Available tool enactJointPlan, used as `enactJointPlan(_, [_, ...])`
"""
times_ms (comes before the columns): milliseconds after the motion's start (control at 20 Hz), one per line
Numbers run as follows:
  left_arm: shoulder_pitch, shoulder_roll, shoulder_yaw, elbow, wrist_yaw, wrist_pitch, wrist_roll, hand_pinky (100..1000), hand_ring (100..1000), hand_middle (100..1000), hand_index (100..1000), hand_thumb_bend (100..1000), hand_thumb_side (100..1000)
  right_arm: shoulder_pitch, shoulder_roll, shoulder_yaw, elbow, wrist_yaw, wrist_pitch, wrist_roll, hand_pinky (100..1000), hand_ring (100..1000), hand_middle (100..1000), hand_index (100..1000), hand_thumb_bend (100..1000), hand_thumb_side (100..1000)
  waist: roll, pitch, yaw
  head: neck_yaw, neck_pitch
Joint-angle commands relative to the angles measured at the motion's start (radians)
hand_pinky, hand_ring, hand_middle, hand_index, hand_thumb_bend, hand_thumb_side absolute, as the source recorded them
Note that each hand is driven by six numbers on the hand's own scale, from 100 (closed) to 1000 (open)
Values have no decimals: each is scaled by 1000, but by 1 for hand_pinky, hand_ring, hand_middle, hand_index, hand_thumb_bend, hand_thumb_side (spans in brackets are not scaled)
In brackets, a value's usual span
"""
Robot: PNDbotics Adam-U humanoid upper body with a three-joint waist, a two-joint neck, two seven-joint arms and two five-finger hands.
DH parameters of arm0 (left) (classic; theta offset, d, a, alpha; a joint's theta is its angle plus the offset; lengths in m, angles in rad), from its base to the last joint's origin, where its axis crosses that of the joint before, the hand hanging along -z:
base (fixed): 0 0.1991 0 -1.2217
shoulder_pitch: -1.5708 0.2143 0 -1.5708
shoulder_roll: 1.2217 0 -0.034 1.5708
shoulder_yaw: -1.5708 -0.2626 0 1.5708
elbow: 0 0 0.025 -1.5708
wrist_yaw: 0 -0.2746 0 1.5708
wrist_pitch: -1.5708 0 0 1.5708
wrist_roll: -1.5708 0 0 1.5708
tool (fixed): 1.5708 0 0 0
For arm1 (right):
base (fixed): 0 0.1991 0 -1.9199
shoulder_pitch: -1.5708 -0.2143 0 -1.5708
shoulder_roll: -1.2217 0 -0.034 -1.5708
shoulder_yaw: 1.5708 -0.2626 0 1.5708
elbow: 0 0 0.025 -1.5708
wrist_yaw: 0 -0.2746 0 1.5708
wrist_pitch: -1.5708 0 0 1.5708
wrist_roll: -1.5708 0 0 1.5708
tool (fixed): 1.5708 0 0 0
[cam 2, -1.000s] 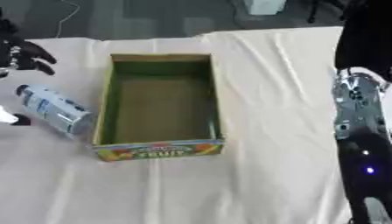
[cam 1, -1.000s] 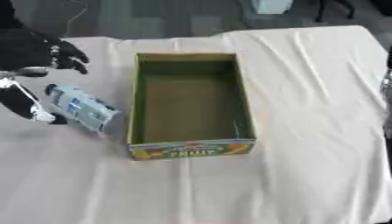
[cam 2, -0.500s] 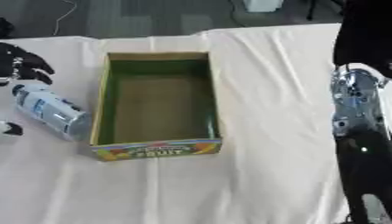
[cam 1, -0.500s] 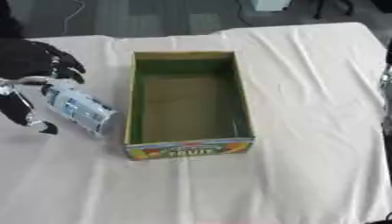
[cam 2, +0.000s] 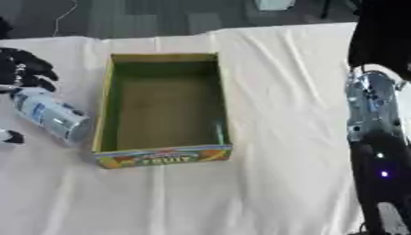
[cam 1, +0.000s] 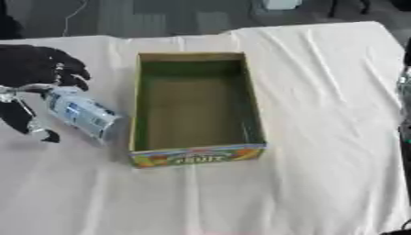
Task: Pick up objects on the table and place them in the box.
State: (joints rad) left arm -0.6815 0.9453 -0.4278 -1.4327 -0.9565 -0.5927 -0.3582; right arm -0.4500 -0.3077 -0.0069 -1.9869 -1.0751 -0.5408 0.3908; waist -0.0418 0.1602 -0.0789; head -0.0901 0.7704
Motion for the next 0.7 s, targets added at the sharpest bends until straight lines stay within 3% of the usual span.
enactJointPlan(50, [-11, 14, 4, 3, -8, -3, 1, 948, 971, 861, 874, 605, 563, -19, -3, -1, -13, -5, 4, -2, 300, 427, 481, 668, 100, 914, 2, -9, -3, 9, 0])
enactJointPlan(700, [-19, 0, 4, 25, -22, -3, 3, 942, 968, 858, 873, 588, 572, -38, 4, 0, -13, -10, 9, -11, 301, 427, 481, 667, 100, 915, 7, 0, -13, 12, 0])
